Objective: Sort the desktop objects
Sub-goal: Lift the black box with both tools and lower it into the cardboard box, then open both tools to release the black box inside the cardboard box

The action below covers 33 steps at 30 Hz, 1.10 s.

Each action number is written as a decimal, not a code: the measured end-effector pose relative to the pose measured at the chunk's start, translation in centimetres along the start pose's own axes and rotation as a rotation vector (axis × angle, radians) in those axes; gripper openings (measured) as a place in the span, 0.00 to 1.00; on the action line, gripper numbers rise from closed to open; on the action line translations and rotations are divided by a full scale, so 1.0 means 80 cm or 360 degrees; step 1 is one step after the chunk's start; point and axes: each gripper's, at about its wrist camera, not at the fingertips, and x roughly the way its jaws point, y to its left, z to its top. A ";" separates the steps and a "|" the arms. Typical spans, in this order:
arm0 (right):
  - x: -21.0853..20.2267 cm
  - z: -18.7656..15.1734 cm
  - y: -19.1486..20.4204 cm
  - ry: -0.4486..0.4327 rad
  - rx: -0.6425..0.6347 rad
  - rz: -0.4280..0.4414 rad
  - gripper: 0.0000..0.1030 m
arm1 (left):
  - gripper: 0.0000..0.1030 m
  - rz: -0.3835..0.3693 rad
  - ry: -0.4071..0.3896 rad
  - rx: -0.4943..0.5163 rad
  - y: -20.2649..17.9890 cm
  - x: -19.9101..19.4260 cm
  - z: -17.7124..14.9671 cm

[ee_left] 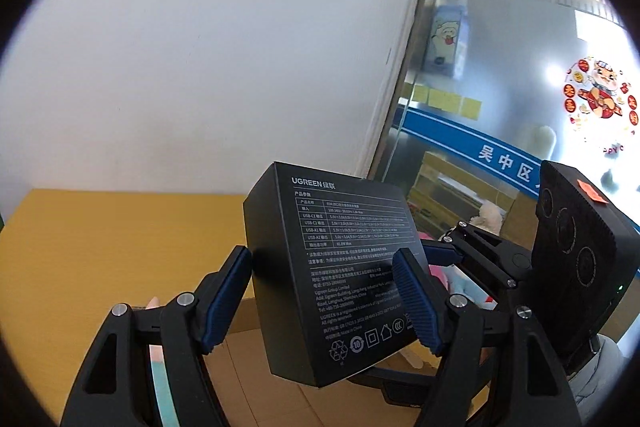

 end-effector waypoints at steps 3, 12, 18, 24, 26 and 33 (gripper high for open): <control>0.055 -0.025 -0.029 0.0086 0.0067 0.0084 0.93 | 0.70 0.0040 0.0124 -0.0050 0.023 0.045 -0.011; 0.181 -0.113 -0.080 0.0388 0.0307 0.0256 0.93 | 0.70 0.0106 0.0511 -0.0283 0.088 0.168 -0.077; 0.228 -0.169 -0.090 0.0587 0.0384 0.0374 0.93 | 0.70 0.0203 0.0785 -0.0344 0.108 0.216 -0.122; 0.263 -0.200 -0.072 0.0764 0.0356 0.0388 0.92 | 0.70 0.0384 0.0973 -0.0307 0.116 0.240 -0.146; 0.259 -0.203 -0.066 0.0778 0.0327 0.0371 0.92 | 0.69 0.0427 0.0998 -0.0247 0.112 0.241 -0.150; 0.176 -0.176 -0.069 0.0766 0.0322 0.0107 0.92 | 0.68 0.0584 0.0661 -0.0032 0.095 0.167 -0.116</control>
